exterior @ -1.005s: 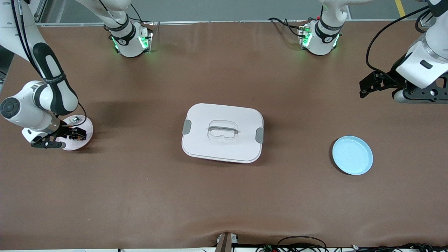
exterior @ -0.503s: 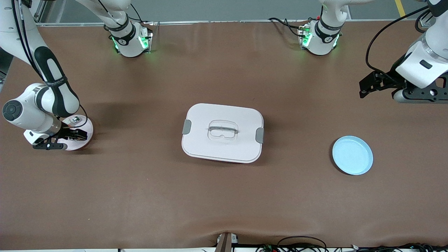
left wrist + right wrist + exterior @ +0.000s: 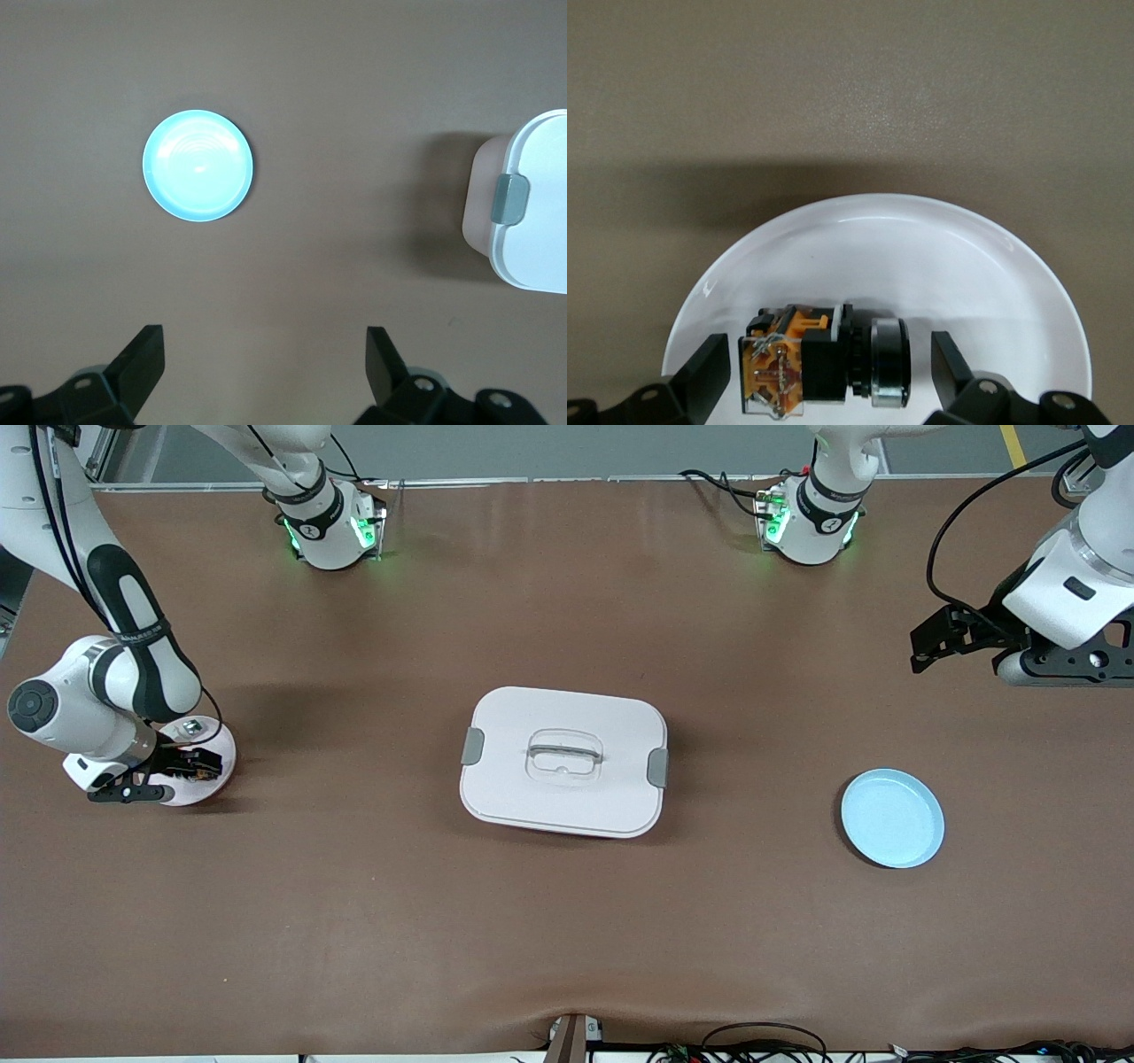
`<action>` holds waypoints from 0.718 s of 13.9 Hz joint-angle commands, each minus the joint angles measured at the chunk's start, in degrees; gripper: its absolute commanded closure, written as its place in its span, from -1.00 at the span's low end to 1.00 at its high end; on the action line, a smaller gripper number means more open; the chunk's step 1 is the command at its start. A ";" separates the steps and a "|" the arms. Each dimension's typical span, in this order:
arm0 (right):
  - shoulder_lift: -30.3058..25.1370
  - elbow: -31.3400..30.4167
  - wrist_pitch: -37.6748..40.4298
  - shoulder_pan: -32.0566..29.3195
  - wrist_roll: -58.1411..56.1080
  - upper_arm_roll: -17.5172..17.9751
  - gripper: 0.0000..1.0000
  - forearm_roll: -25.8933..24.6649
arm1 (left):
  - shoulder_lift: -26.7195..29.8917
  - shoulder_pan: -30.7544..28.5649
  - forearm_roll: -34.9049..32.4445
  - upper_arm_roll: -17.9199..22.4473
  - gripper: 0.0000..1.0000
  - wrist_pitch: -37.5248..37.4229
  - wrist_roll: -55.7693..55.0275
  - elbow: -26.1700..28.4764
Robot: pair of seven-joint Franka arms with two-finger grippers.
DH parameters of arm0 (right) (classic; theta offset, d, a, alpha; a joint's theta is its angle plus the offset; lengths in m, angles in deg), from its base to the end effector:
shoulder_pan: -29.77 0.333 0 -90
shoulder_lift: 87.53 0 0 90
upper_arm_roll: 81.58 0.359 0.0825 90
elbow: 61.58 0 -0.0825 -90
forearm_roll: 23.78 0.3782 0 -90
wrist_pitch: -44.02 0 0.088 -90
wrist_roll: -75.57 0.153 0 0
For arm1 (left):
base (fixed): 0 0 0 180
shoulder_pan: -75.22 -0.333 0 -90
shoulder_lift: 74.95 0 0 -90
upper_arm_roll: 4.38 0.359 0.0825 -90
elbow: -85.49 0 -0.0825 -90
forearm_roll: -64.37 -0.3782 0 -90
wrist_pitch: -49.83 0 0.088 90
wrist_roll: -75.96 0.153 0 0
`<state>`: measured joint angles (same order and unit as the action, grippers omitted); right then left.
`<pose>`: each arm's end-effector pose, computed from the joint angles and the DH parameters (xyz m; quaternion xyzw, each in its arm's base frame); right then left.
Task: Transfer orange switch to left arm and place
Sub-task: 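Close the right gripper on the orange switch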
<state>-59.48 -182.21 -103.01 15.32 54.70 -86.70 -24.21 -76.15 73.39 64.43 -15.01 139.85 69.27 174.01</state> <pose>0.5582 -0.1989 0.1765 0.9995 0.0195 -0.0206 0.0170 0.5501 -0.0842 0.6222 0.9998 -0.0184 0.0024 0.0028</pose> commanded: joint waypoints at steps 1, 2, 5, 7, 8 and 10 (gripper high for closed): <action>0.25 0.22 0.25 -1.10 -0.75 0.64 -1.00 -0.80 | -0.30 -0.02 0.04 -0.28 -1.00 -1.08 0.19 -1.07; 0.25 0.22 0.60 -1.02 -0.83 0.64 -0.87 -0.80 | -0.29 0.07 0.04 -0.45 -1.00 -1.16 0.19 -1.07; 0.08 0.30 2.27 -1.89 -0.48 0.73 1.00 -0.63 | -0.29 -0.11 0.04 -0.80 -1.00 -1.08 0.19 -1.07; -0.01 0.57 2.36 -2.51 -0.48 0.73 1.00 -0.62 | -0.29 -0.11 0.04 -0.89 -1.00 -1.16 0.19 -1.16; -0.01 0.74 2.45 -2.60 -0.48 0.73 1.00 -0.62 | -0.29 -0.11 0.04 -0.89 -1.00 -1.16 0.19 -1.16; -0.97 1.62 4.72 -2.51 -0.22 0.73 1.00 -0.62 | -0.29 -0.11 0.04 -0.89 -1.00 -1.16 0.19 -1.16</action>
<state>-59.42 -181.80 -100.85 13.79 54.56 -86.75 -24.21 -76.16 73.59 64.43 -15.41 139.79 69.27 174.01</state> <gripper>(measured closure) 0.273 0.000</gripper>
